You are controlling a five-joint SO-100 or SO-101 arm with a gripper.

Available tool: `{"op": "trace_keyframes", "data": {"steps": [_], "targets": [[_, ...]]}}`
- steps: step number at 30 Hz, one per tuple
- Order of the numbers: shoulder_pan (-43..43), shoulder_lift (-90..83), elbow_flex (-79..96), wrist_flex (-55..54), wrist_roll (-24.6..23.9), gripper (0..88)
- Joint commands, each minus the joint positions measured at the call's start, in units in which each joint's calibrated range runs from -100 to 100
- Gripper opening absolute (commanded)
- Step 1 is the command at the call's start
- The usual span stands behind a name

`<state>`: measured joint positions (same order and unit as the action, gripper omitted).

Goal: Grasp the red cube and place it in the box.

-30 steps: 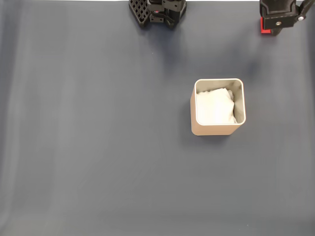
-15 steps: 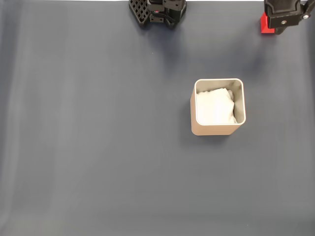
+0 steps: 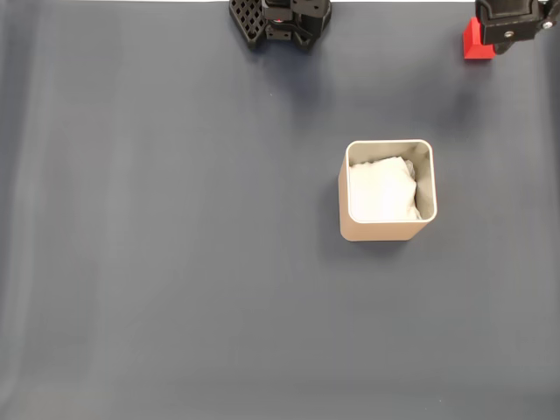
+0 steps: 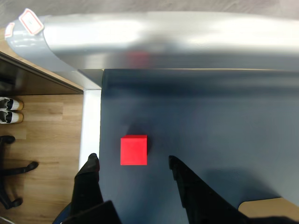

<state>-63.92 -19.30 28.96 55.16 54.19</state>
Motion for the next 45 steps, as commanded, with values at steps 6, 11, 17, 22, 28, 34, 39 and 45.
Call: {"op": "trace_keyframes", "data": {"steps": [6, 11, 17, 22, 28, 34, 39, 45], "targets": [[-1.3, 1.1, -2.3, -2.3, -1.2, 37.8], [-1.9, 1.9, -1.2, -3.4, -1.8, 37.7], [-3.1, 2.0, 0.2, -4.0, -2.9, 37.7], [-4.3, 1.5, 2.4, -4.6, -3.8, 37.6], [-4.9, 0.1, 5.1, -5.4, -4.2, 37.5], [-5.3, -0.9, 7.5, -6.0, -4.4, 37.4], [-5.1, -0.9, 8.1, -6.4, -4.4, 37.3], [-4.0, -0.5, 8.1, -6.9, -4.0, 37.3]]}}
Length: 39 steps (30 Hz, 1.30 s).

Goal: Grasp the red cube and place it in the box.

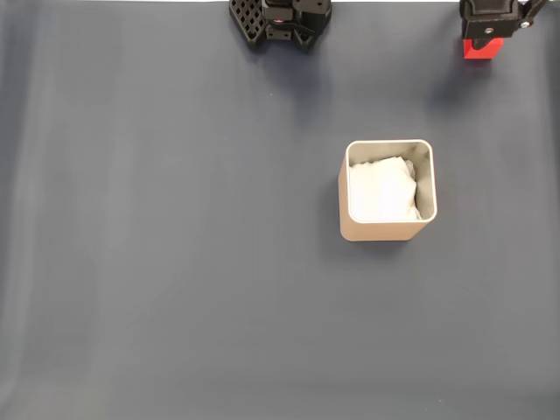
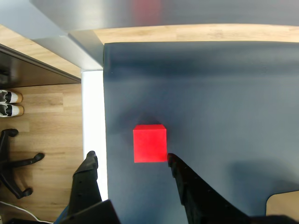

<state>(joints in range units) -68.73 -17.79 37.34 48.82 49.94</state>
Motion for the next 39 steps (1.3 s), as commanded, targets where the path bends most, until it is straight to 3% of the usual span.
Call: {"op": "trace_keyframes", "data": {"steps": [1, 39], "targets": [[1.0, -2.0, -0.2, -0.6, 0.4, 37.3], [3.5, 0.3, 0.1, -4.8, 2.4, 37.5]]}}
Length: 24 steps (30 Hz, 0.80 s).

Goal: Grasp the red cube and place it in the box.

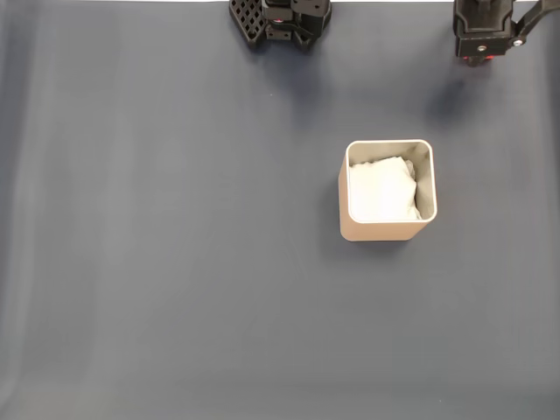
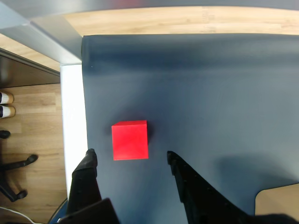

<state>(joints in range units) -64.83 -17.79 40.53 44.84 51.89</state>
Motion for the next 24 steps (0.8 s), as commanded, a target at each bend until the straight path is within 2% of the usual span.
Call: {"op": "trace_keyframes", "data": {"steps": [1, 24], "targets": [[-0.4, 0.6, -3.3, -1.0, 0.5, 37.5], [-2.2, 7.0, -7.7, -3.5, -0.4, 37.5]]}}
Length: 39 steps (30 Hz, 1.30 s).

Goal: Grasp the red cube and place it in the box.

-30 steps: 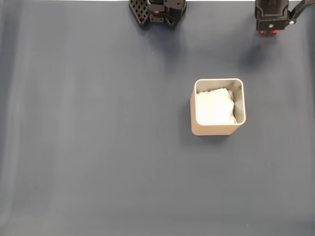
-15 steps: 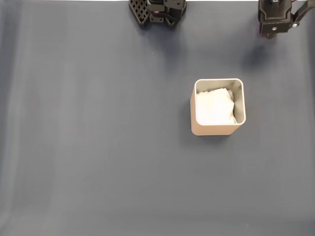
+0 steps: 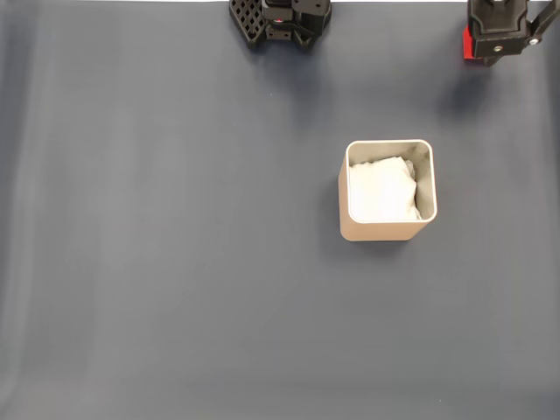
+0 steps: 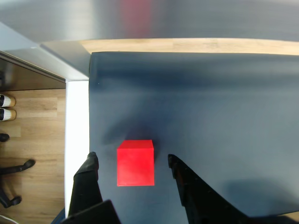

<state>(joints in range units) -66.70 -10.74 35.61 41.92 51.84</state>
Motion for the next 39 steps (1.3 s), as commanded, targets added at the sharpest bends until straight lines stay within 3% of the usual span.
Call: {"op": "trace_keyframes", "data": {"steps": [1, 33, 37, 39], "targets": [[-0.4, 0.1, -2.8, -0.8, -0.4, 37.5], [-2.0, 2.1, -2.5, -0.8, -2.1, 37.8], [-1.7, 1.7, -2.1, -0.6, -1.9, 33.7], [-1.7, 1.7, -2.2, -0.2, -1.8, 24.8]]}}
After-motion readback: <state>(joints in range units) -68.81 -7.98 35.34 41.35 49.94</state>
